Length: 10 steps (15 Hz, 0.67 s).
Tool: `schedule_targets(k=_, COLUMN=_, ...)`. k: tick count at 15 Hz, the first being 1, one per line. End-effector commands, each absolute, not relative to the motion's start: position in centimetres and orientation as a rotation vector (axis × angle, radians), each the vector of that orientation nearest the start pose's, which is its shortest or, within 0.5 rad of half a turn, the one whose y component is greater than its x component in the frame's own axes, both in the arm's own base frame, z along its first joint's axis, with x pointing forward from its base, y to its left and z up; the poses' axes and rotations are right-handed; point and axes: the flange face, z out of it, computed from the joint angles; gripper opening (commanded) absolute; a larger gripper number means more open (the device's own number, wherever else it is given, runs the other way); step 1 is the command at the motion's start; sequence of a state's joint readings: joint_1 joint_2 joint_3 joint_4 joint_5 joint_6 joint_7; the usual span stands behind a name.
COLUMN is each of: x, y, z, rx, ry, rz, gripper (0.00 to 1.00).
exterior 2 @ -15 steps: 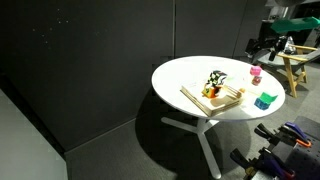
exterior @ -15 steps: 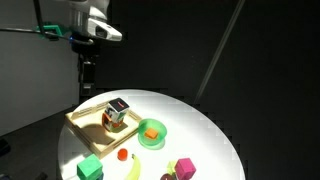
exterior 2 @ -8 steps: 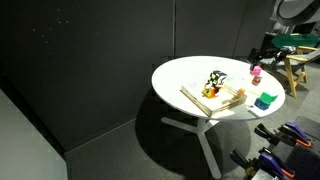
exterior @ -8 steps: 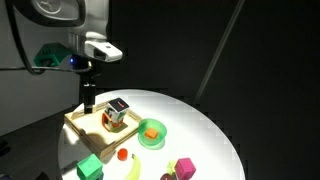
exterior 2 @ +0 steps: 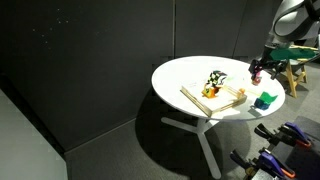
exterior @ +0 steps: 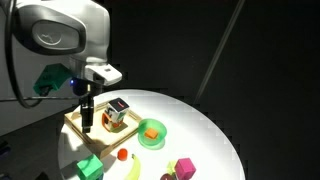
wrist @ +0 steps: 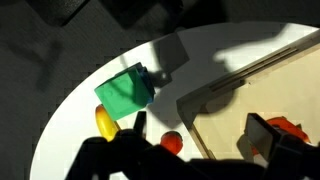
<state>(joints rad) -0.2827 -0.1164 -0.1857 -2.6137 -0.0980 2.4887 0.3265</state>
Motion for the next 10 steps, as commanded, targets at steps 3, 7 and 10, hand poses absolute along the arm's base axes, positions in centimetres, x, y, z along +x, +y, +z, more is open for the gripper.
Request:
schedule_targets(k=3, x=38.28, y=-19.32, z=28.54, rx=-2.976, ry=1.118, rz=0.037, gripper=1.00)
schedule_targets(k=7, x=38.15, y=-19.43, z=28.69, rx=-2.978, ry=1.107, rz=0.031, gripper=1.00)
schedule_targets(k=10, x=37.64, y=-20.10, z=28.62, rx=-2.981, ry=1.071, rz=0.025, gripper=1.00)
